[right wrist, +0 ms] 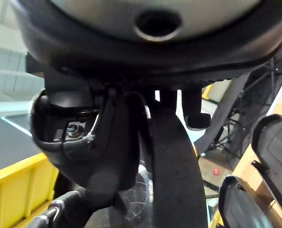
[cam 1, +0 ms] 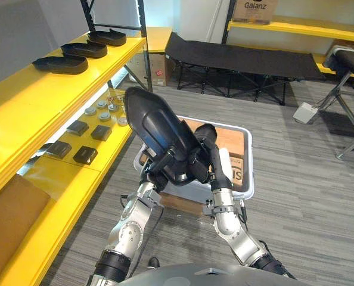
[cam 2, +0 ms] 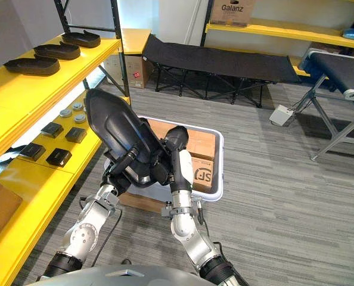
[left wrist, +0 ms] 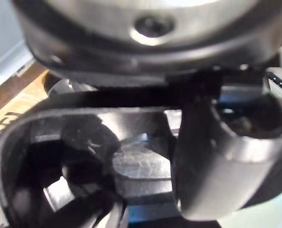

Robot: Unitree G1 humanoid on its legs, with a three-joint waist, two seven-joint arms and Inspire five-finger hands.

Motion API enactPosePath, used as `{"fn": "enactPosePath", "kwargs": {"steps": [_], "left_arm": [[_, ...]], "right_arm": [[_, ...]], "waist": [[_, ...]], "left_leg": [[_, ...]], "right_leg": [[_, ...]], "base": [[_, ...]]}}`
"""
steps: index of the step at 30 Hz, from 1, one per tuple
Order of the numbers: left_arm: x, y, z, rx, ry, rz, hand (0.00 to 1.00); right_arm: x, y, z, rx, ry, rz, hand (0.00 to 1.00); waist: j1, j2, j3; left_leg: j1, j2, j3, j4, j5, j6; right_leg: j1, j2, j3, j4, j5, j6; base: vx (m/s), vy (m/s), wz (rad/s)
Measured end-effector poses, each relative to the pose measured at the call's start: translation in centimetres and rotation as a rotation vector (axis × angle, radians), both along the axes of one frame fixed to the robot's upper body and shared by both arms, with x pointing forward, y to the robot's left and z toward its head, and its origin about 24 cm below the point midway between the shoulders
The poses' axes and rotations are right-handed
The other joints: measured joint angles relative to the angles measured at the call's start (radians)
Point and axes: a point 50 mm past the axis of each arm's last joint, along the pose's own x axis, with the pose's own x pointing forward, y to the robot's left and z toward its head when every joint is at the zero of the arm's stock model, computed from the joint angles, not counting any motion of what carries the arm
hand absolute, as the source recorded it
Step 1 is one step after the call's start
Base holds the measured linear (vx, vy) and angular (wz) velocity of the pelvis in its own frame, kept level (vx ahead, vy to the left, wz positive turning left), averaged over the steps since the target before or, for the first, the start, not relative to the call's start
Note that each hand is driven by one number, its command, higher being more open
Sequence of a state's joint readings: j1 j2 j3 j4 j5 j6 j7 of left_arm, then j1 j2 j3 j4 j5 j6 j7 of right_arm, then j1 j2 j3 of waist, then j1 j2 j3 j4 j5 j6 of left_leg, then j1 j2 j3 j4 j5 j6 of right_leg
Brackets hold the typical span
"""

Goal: Walk over and take three plastic housings, then place them on the shelf

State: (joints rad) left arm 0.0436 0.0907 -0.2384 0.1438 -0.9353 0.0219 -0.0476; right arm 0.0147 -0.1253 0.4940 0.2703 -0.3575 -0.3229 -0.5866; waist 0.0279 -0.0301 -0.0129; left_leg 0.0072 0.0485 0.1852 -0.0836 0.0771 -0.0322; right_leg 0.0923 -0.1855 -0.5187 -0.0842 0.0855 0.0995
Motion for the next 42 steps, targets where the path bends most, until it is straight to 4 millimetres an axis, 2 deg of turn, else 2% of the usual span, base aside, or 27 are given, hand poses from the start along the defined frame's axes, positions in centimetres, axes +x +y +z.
{"fn": "enactPosePath", "kwargs": {"steps": [7,8,14,19,24,25,28,30,34,36,38,42], "left_arm": [[-0.1,-0.2,-0.2,-0.031,0.008,0.002,0.0],[-0.2,-0.3,-0.2,-0.031,0.004,0.0,0.0],[0.0,-0.1,0.2,-0.018,-0.038,0.049,0.0],[0.3,0.5,1.2,0.23,-0.09,0.191,0.0],[0.7,2.7,3.3,0.499,-0.164,0.42,0.0],[0.7,3.6,4.0,0.591,-0.183,0.498,0.0],[0.5,5.0,4.7,0.715,-0.202,0.605,0.0],[-0.4,6.5,5.1,0.837,-0.205,0.71,0.0],[-1.6,7.6,4.9,1.03,-0.215,0.758,0.0],[-2.1,7.9,4.8,1.046,-0.216,0.747,0.0],[-2.5,7.9,4.5,1.04,-0.207,0.715,0.0],[-3.8,7.8,3.8,0.865,-0.199,0.62,0.0]], "right_arm": [[-0.1,-0.2,-0.1,-0.01,-0.003,0.002,0.0],[-0.1,-0.3,-0.1,-0.011,-0.008,0.0,1.0],[-0.3,0.2,0.2,0.02,-0.029,0.017,1.0],[-0.7,0.6,-0.2,0.033,0.004,0.045,1.0],[-0.7,0.7,-0.2,0.159,0.068,0.027,1.0],[-0.5,0.4,0.0,0.186,0.075,0.015,1.0],[-0.2,-0.4,0.5,0.231,0.072,-0.001,1.0],[0.1,-1.3,1.2,0.398,0.114,0.036,1.0],[-0.2,-3.3,1.5,0.58,0.148,0.076,1.0],[-0.7,-4.7,2.0,0.646,0.134,0.082,1.0],[-1.4,-5.9,1.8,0.642,0.14,0.056,1.0],[-3.0,-7.9,-0.1,0.631,0.25,-0.022,1.0]], "waist": [[-0.001,-0.003,0.002],[-0.001,-0.004,0.002],[-0.002,-0.007,0.004],[-0.002,-0.008,0.005],[-0.005,-0.008,0.008],[-0.005,-0.005,0.01],[-0.004,-0.002,0.014],[-0.005,-0.002,0.016],[-0.004,-0.002,0.022],[-0.008,0.001,0.039],[-0.01,0.002,0.04],[-0.033,0.005,0.042]], "left_leg": [[-0.001,0.003,0.001,0.0,0.0,-0.001],[-0.001,0.004,0.001,0.0,0.0,-0.001],[-0.001,0.008,0.003,0.0,-0.001,-0.002],[0.0,0.008,0.006,0.0,-0.002,-0.004],[0.003,0.009,0.012,0.0,-0.005,-0.006],[0.003,0.009,0.014,0.0,-0.005,-0.007],[0.004,0.009,0.018,0.0,-0.006,-0.007],[0.006,0.01,0.024,0.0,-0.009,-0.008],[0.013,0.01,0.035,0.0,-0.017,-0.012],[0.017,0.01,0.047,0.0,-0.025,-0.017],[0.016,0.01,0.053,0.0,-0.028,-0.015],[0.017,0.01,0.06,0.0,-0.029,-0.011]], "right_leg": [[-0.001,0.002,0.001,0.0,0.002,-0.002],[-0.001,0.003,0.001,0.0,0.002,-0.002],[-0.003,0.007,0.003,0.0,0.001,-0.003],[-0.003,0.013,0.001,0.005,0.0,-0.004],[-0.004,0.014,0.003,0.005,-0.002,-0.007],[-0.004,0.014,0.003,0.005,-0.003,-0.007],[-0.004,0.014,0.005,0.005,-0.004,-0.008],[-0.006,0.014,0.009,0.005,-0.005,-0.009],[-0.006,0.014,0.027,0.005,-0.005,-0.009],[-0.009,0.013,0.034,0.005,-0.006,-0.009],[-0.015,0.012,0.041,0.005,-0.006,-0.009],[-0.021,0.012,0.054,0.006,-0.006,-0.009]], "base": [[0.0,0.0,0.0],[0.0,0.0,0.0],[0.0,0.0,0.0],[0.0,0.0,0.0],[0.0,0.0,-0.01],[0.0,0.0,0.0],[0.0,0.0,-0.01],[0.02,0.008,-0.06],[0.03,0.018,-0.09],[0.01,0.019,-0.16],[0.02,0.02,-0.14],[0.04,0.01,-0.09]]}}
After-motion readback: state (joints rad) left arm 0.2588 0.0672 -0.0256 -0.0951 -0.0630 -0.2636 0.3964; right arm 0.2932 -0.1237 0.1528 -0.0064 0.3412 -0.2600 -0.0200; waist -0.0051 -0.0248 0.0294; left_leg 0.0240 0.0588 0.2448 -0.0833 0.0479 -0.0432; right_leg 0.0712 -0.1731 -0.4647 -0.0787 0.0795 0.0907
